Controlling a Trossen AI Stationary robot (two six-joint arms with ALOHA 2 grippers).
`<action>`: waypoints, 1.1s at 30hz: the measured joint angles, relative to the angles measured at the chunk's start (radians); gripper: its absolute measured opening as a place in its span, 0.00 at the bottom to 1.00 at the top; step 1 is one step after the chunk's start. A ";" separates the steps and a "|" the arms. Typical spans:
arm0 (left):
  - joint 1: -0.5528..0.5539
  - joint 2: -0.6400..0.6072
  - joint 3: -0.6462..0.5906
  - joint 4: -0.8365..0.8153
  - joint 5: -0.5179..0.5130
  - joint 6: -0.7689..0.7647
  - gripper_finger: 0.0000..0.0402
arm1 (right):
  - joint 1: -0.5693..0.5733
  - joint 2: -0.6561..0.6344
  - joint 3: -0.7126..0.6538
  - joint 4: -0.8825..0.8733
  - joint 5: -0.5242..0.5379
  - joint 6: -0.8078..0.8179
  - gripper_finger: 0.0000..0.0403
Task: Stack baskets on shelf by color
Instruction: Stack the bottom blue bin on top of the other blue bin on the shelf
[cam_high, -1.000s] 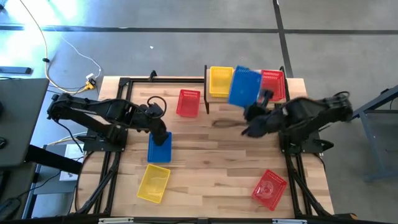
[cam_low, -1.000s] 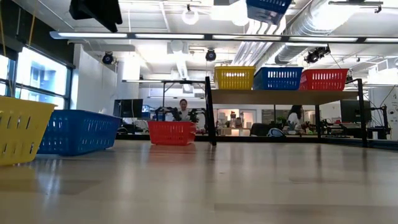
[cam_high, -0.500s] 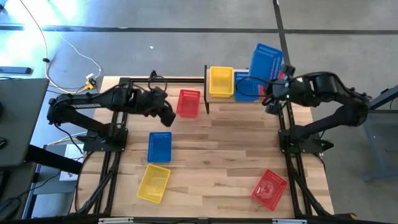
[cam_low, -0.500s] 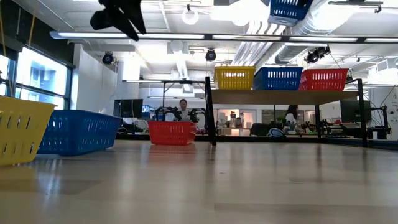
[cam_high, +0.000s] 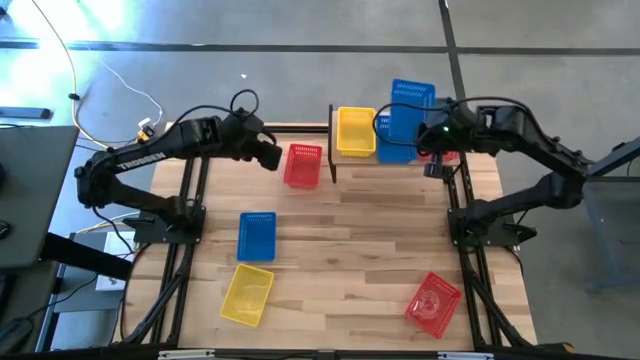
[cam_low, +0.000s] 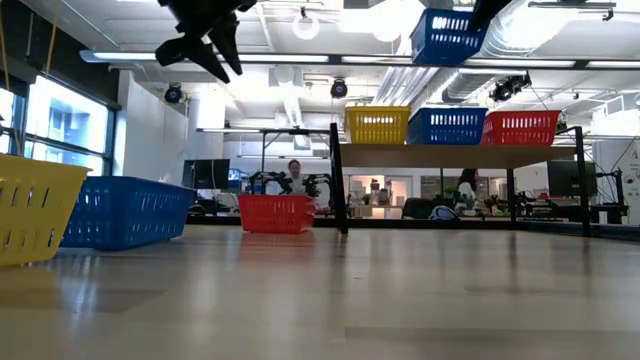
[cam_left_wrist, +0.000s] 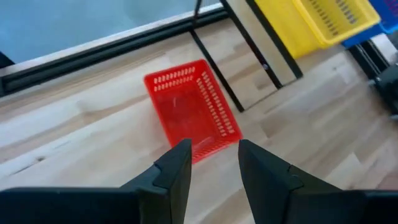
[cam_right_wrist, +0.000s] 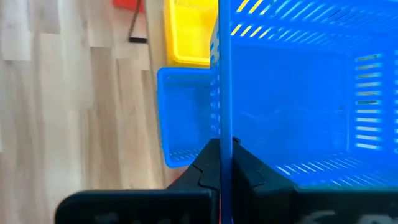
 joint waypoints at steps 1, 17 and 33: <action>0.010 0.000 0.000 0.000 0.001 0.000 0.30 | -0.008 0.006 0.000 0.000 -0.011 -0.001 0.00; 0.127 0.000 0.000 -0.001 0.000 0.090 0.30 | -0.056 0.116 0.000 -0.014 -0.071 0.063 0.00; 0.154 0.000 0.000 -0.001 0.062 0.106 0.30 | 0.014 -0.054 -0.295 0.216 0.016 0.105 0.00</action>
